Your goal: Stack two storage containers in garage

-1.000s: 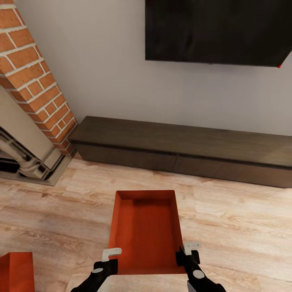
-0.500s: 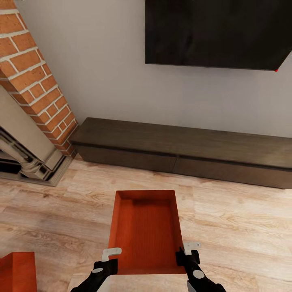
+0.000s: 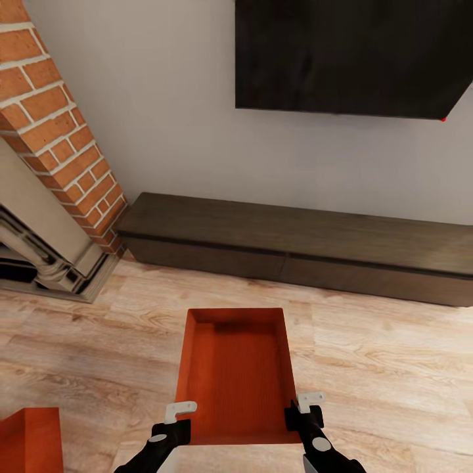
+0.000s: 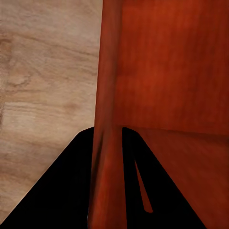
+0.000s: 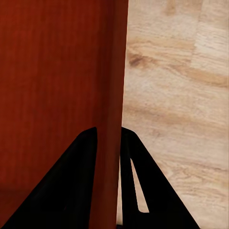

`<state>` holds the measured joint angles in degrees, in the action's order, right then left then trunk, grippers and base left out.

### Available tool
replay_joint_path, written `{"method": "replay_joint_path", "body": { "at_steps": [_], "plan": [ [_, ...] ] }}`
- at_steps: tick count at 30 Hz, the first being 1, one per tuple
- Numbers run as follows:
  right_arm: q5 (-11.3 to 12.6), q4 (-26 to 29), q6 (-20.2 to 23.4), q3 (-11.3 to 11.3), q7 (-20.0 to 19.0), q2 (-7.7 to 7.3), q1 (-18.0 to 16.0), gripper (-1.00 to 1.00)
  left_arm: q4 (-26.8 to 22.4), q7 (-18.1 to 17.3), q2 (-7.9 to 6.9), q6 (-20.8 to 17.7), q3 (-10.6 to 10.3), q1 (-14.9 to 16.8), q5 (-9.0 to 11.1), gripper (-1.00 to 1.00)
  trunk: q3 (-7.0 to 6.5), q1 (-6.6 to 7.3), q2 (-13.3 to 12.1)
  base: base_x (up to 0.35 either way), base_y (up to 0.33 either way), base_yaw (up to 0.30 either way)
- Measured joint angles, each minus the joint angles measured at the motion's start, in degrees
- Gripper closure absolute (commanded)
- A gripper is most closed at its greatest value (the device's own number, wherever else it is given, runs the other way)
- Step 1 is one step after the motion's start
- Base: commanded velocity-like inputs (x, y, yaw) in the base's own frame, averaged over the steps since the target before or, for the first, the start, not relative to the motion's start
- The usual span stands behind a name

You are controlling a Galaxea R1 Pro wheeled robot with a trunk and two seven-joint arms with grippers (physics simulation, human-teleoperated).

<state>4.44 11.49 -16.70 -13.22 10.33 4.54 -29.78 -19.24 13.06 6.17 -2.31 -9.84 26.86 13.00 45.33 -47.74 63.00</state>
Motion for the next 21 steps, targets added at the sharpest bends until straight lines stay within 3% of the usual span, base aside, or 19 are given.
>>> {"method": "replay_joint_path", "body": {
  "at_steps": [16,21],
  "plan": [
    [-0.2,0.0,-0.1,0.1,0.3,0.13,0.0,1.00,0.0,0.1,0.00,0.2,0.0,0.0,0.0,1.00,-2.91,3.52,-6.4,0.000,0.000,0.000],
    [0.4,-0.2,-1.3,-0.2,0.4,0.14,0.0,1.00,-0.1,-0.2,-0.04,0.7,0.2,0.0,-0.6,1.00,-3.28,3.52,-6.4,0.000,0.000,0.000]
  ]
}}
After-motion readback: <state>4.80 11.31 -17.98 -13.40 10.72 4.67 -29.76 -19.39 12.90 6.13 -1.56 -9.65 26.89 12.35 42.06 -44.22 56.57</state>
